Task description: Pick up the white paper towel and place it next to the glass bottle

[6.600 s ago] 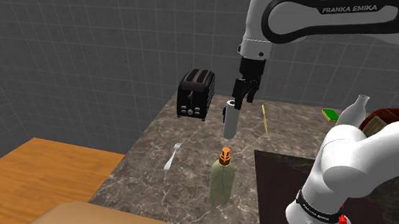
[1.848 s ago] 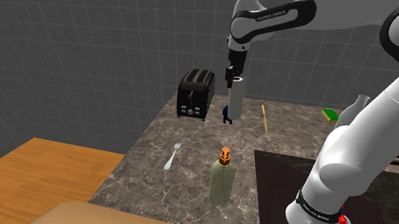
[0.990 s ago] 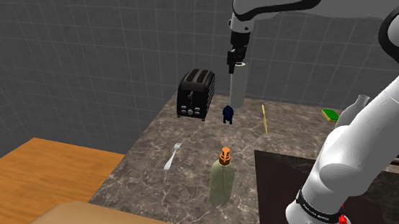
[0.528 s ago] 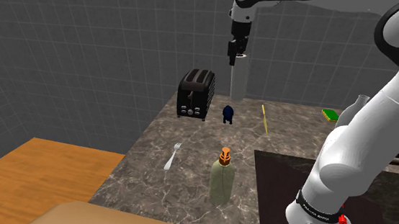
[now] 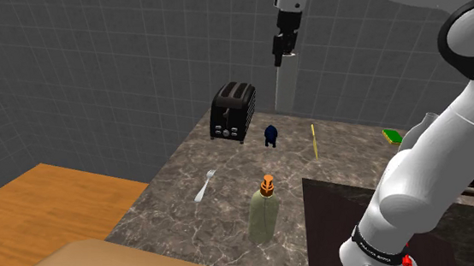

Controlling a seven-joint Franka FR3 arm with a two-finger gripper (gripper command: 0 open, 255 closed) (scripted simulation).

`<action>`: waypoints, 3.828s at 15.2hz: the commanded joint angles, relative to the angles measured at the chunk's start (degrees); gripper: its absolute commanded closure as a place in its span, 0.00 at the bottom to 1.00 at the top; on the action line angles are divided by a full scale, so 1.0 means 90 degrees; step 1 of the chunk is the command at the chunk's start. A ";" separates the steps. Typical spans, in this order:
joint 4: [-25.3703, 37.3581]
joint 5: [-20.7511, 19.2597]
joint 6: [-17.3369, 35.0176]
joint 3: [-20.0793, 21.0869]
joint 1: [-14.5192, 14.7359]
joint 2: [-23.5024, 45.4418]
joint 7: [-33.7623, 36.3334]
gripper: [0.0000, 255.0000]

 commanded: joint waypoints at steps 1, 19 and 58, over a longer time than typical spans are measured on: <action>0.0310 0.0026 -0.0210 -0.0004 0.0006 0.0105 -0.0018 1.00; 0.0262 -0.0348 -0.0917 -0.0668 -0.0485 -0.0788 -0.1240 1.00; -0.0140 -0.1387 -0.0285 -0.4018 -0.1375 -0.1416 -0.5376 1.00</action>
